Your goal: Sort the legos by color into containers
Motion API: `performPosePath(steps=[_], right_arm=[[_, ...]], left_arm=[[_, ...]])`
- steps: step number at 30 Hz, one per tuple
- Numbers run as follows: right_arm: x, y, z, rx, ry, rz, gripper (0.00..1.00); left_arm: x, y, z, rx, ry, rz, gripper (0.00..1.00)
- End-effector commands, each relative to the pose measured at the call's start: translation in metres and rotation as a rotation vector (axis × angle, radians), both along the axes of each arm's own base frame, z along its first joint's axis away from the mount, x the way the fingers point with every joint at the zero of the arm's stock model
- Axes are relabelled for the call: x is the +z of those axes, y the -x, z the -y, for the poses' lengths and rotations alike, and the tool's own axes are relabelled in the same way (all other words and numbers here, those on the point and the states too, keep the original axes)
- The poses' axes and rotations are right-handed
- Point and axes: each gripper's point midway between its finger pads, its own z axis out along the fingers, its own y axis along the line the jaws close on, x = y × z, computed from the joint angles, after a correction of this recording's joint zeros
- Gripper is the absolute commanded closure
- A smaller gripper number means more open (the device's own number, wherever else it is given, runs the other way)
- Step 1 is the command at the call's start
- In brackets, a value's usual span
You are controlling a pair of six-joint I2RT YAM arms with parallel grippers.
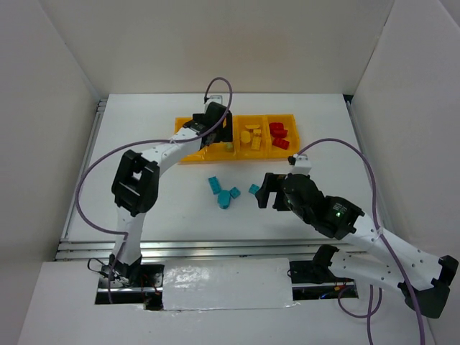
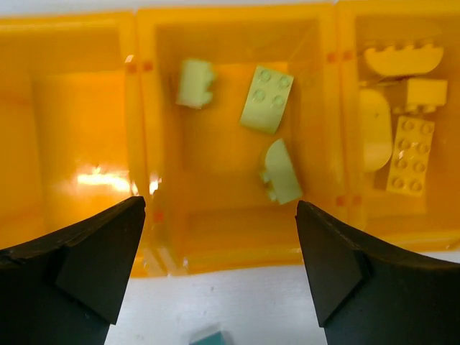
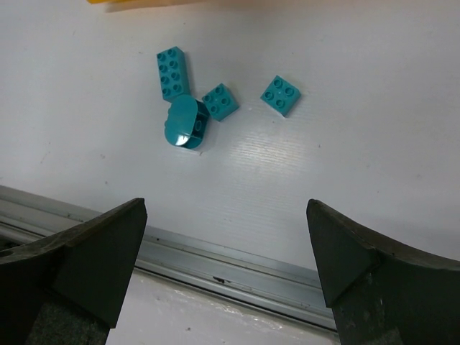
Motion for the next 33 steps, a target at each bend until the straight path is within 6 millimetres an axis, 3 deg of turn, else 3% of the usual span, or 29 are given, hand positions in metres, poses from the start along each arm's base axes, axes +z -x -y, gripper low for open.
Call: performPosePath(steps=[1,2,3,4,5,6,7,9,10,15,16,22,27,30,33], right_arm=[[0.014,-0.004,-0.003,0.003,-0.036,0.039,0.0],[0.013,-0.004,-0.004,0.004,-0.037,0.036,0.0],[0.013,-0.004,-0.005,0.006,-0.04,0.039,0.0],[0.012,-0.003,-0.006,0.012,-0.045,0.034,0.0],[0.009,-0.003,-0.007,0.015,-0.04,0.03,0.0],[0.008,-0.004,-0.008,0.016,-0.041,0.029,0.0],[0.006,-0.004,-0.009,0.018,-0.036,0.023,0.0],[0.002,-0.003,-0.009,0.02,-0.027,0.013,0.0],[0.002,-0.003,-0.01,0.021,-0.028,0.009,0.0],[0.0,0.002,-0.015,0.054,-0.05,-0.002,0.0],[-0.001,0.003,-0.016,0.06,-0.054,-0.004,0.0],[-0.011,0.007,-0.02,0.094,-0.043,-0.025,0.0],[-0.013,0.007,-0.021,0.11,-0.024,-0.03,0.0],[-0.011,0.007,-0.02,0.109,-0.024,-0.025,0.0],[-0.012,0.007,-0.019,0.109,-0.024,-0.023,0.0]], left_arm=[[0.041,0.025,-0.01,0.062,0.096,0.054,0.01],[0.054,0.039,-0.02,0.095,0.112,0.049,0.01],[0.054,0.05,-0.022,0.144,0.135,0.046,0.01],[0.035,0.067,-0.03,0.173,0.114,0.006,0.01],[0.043,0.079,-0.035,0.199,0.13,0.014,0.02],[0.037,0.093,-0.032,0.222,0.147,-0.007,0.02],[0.019,0.108,-0.037,0.236,0.126,-0.042,0.04],[0.015,0.122,-0.032,0.242,0.165,-0.053,0.05],[0.001,0.132,-0.03,0.224,0.169,-0.089,0.06],[-0.036,0.143,-0.013,0.184,0.197,-0.173,0.08],[-0.035,0.144,-0.011,0.184,0.202,-0.175,0.09],[-0.077,0.143,-0.006,0.225,0.14,-0.243,0.1],[-0.092,0.142,-0.004,0.239,0.133,-0.268,0.14],[-0.101,0.146,-0.006,0.245,0.113,-0.29,0.21],[-0.111,0.153,-0.013,0.265,0.094,-0.313,0.37]])
